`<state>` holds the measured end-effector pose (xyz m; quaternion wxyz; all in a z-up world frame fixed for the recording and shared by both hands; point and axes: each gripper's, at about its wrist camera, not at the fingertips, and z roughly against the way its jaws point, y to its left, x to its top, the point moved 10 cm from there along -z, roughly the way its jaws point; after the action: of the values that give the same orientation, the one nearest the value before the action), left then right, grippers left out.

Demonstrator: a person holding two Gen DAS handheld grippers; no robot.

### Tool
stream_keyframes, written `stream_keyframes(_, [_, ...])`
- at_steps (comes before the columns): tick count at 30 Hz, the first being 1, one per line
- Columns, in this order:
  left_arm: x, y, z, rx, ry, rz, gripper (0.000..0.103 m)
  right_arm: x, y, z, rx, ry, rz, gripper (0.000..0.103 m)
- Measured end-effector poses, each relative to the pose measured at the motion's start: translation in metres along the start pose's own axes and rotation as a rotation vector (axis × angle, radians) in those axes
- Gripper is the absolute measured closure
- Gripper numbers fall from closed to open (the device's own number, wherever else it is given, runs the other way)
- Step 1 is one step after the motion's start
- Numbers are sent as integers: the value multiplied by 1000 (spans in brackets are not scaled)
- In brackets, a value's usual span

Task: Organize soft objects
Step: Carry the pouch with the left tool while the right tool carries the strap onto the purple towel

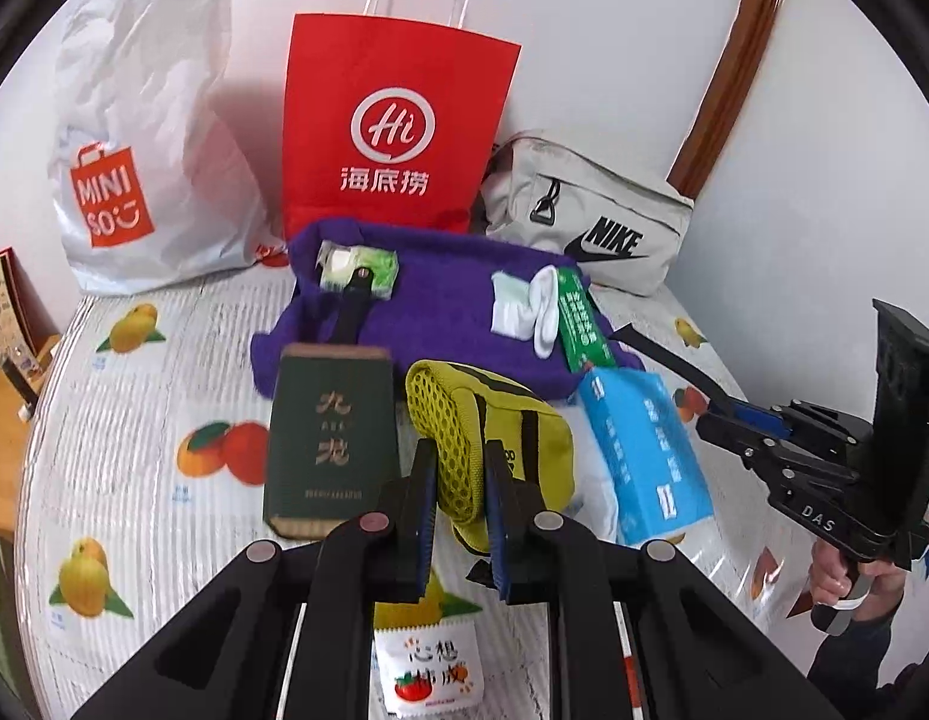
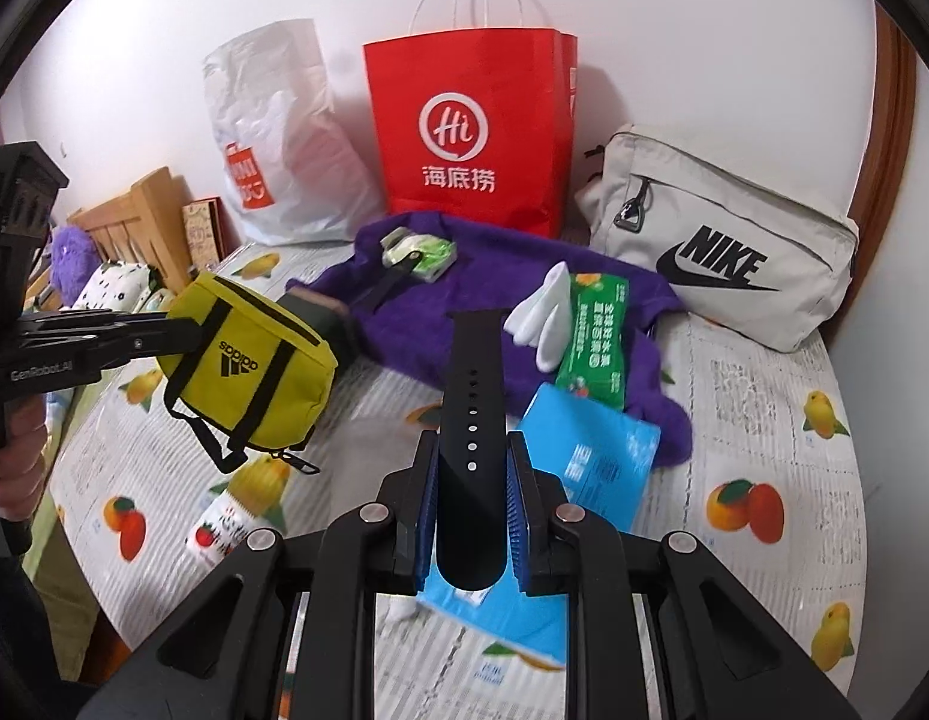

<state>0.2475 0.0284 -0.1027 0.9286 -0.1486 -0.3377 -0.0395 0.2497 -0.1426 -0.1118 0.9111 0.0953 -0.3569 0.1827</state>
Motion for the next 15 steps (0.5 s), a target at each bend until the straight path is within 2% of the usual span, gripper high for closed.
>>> stream_keyframes(15, [51,6,-35,-7,-1,-8,89,54,-24,-52,-21,-7,-59,83])
